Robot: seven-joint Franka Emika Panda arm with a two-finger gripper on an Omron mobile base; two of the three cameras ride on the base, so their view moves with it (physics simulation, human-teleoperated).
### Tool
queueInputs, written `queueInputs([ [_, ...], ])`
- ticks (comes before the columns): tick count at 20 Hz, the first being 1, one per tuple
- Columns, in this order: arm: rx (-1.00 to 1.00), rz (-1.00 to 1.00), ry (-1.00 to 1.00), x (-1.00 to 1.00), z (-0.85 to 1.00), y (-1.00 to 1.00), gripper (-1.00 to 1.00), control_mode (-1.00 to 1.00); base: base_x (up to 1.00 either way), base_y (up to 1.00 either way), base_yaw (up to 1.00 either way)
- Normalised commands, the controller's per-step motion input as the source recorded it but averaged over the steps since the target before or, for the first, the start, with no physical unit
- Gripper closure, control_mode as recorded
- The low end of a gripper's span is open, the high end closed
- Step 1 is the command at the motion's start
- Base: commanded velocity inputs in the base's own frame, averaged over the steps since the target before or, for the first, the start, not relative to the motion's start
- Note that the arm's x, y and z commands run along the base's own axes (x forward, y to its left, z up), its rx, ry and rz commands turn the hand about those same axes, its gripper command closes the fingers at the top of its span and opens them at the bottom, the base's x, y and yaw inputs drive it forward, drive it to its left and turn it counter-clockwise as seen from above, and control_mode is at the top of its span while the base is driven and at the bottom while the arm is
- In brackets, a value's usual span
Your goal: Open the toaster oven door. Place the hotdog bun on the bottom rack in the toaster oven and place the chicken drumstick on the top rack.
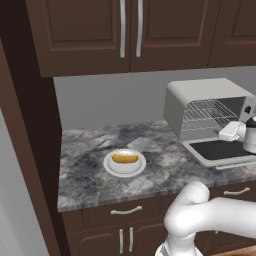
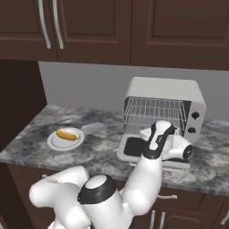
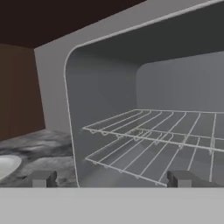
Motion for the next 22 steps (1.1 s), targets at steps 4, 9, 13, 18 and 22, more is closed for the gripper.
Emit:
queueInputs([
  [4,0.0,0.0,0.0,0.35,-0.19,-0.14,-1.0,-1.0,0.0,0.0,0.0],
  [9,0.0,0.0,0.0,0.42,0.0,-0.24,-1.0,-1.0,0.0,0.0,0.0],
  [13,0.0,0.0,0.0,0.33,-0.16,-0.2,-1.0,-1.0,0.0,0.0,0.0],
  [18,0.02,0.0,0.0,0.32,-0.18,-0.01,-1.0,-1.0,0.0,0.0,0.0],
  [22,0.0,0.0,0.0,0.28,-0.12,0.0,-1.0,-1.0,0.0,0.0,0.0],
])
